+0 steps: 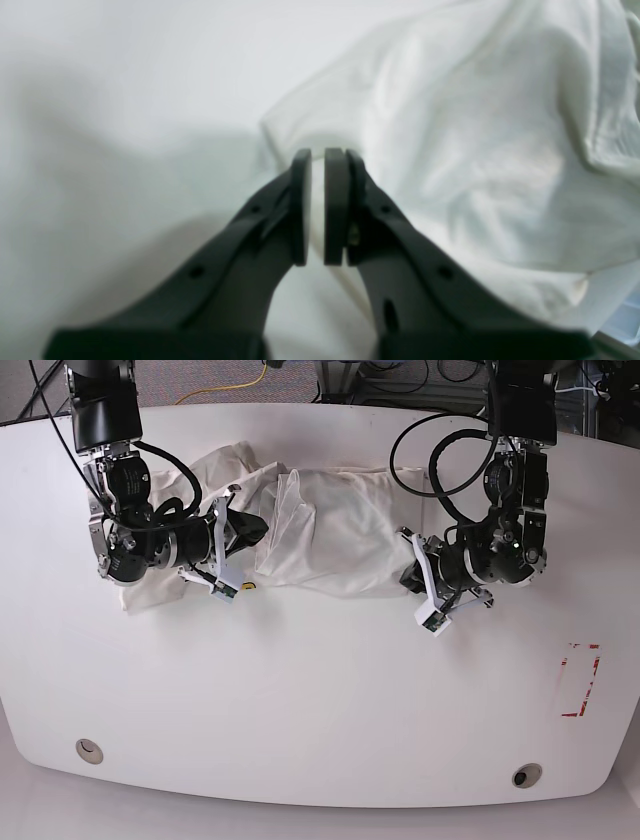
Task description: Layout the t-shirt on the table in an organized manner, then fold the t-shirt properly
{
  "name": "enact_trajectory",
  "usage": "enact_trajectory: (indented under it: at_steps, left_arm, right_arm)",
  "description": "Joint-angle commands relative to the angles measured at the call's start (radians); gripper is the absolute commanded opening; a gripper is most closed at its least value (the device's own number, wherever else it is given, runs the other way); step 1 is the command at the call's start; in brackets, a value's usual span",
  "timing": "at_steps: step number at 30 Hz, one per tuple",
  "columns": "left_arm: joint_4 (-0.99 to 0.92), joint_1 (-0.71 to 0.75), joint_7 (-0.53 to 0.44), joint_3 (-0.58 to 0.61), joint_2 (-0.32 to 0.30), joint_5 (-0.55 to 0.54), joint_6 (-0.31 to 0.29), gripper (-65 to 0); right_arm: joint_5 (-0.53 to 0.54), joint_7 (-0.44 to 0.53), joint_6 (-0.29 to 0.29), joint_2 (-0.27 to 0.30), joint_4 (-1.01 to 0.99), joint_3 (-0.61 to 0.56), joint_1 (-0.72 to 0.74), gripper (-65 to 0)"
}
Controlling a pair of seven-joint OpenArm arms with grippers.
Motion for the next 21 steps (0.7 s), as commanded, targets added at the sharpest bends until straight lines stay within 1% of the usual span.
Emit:
enact_trajectory:
  at_steps: [1,2,3,5,7,10,13,15,16,17,18,20,21]
  left_arm:
    - [0.021,-0.015,-0.004,0.013,0.021,-0.036,-0.064,-61.9]
    - [0.021,-0.014,0.013,0.019,0.022,-0.044,-0.093,-61.8]
    - [0.021,-0.014,0.017,0.024,0.027,-0.049,-0.102,-61.8]
    - [0.021,-0.006,0.03,0.047,0.045,-0.056,-0.133,-61.8]
    - [0.021,0.005,0.027,0.058,0.048,-0.056,-0.145,-61.7]
    - [0.014,0.012,0.025,0.076,0.052,-0.056,-0.145,-61.7]
    - [0.008,0.014,0.025,0.102,0.056,-0.044,-0.145,-61.5]
    - [-0.008,0.018,0.025,0.119,0.055,-0.029,-0.145,-61.9]
    - [-0.017,0.023,0.024,0.121,0.055,-0.021,-0.145,-61.9]
    - [-0.029,0.031,0.02,0.121,0.053,-0.006,-0.145,-61.9]
    - [-0.034,0.034,0.016,0.121,0.052,0.001,-0.145,-61.9]
    - [-0.057,0.041,-0.018,0.121,0.05,0.028,-0.145,-62.1]
    - [-0.066,0.048,-0.029,0.121,0.048,0.039,-0.145,-62.1]
  right_arm:
    - [0.02,0.016,0.002,0.018,0.067,0.079,0.024,-60.9]
    - [0.02,0.016,0.002,0.02,0.081,0.123,0.023,-60.9]
    - [0.02,0.016,0.002,0.02,0.086,0.142,0.021,-60.9]
    - [0.02,0.016,0.002,0.021,0.092,0.228,0.02,-60.9]
    - [0.02,0.016,0.002,0.023,0.089,0.3,0.02,-60.9]
    - [0.014,0.016,0.002,0.034,0.086,0.399,0.02,-60.9]
    - [-0.026,0.016,0.002,0.041,0.086,0.461,0.02,-60.2]
    - [-0.078,0.016,0.002,0.041,0.086,0.508,0.02,-55.0]
    - [-0.109,0.016,0.002,0.041,0.086,0.533,0.02,-50.1]
    - [-0.148,0.016,0.002,0.038,0.086,0.568,0.02,-42.8]
    - [-0.165,0.016,0.002,0.037,0.086,0.582,0.02,-38.8]
    - [-0.228,0.016,0.002,0.025,0.084,0.637,0.02,-25.5]
    - [-0.245,0.016,0.002,0.015,0.084,0.657,0.02,-21.4]
